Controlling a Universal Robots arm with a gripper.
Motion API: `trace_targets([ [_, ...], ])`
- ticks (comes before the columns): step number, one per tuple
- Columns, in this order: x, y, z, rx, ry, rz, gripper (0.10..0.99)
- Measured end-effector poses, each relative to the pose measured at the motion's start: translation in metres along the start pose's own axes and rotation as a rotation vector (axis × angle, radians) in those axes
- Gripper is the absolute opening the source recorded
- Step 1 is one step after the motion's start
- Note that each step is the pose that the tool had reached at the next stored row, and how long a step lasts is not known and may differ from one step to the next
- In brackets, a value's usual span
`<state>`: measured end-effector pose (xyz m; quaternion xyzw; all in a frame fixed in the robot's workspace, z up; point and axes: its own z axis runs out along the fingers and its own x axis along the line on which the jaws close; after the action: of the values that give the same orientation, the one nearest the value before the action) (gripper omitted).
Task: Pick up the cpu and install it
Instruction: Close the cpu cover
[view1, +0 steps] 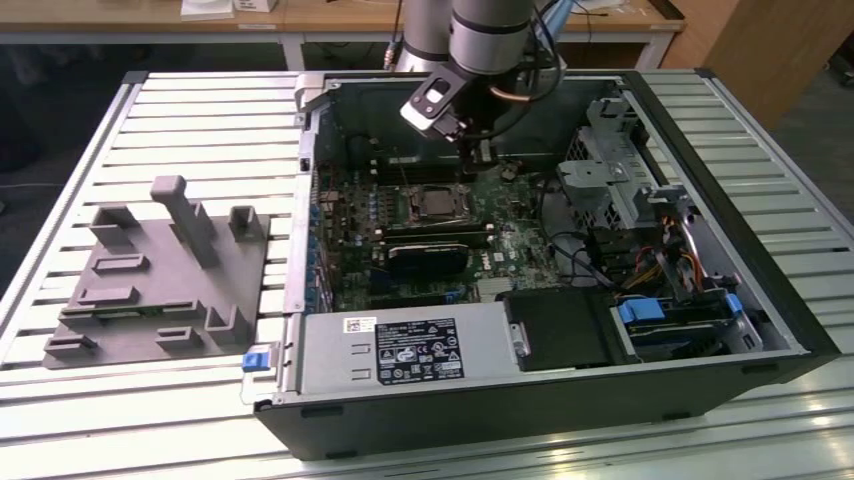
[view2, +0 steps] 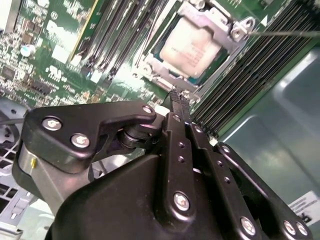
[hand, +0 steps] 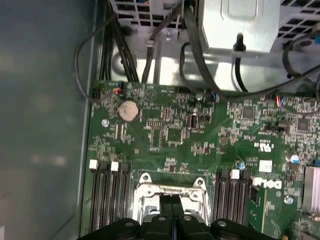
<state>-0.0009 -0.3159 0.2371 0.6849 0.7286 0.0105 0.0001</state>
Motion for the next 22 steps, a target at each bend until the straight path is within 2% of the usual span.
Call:
trace_targets([
  [5, 0.0005, -0.0101, 0.0023, 0.0, -0.0002, 0.0, 0.106],
  [11, -0.003, -0.0119, 0.0088, 0.01, 0.0006, 0.0, 0.106],
  [13, -0.0031, -0.0145, 0.011, 0.014, 0.0007, 0.0, 0.106],
  [19, -0.0018, -0.0374, 0.0157, 0.015, 0.0008, 0.0, 0.106],
  [22, -0.0017, -0.0404, 0.0179, 0.015, 0.0009, 0.0, 0.106],
])
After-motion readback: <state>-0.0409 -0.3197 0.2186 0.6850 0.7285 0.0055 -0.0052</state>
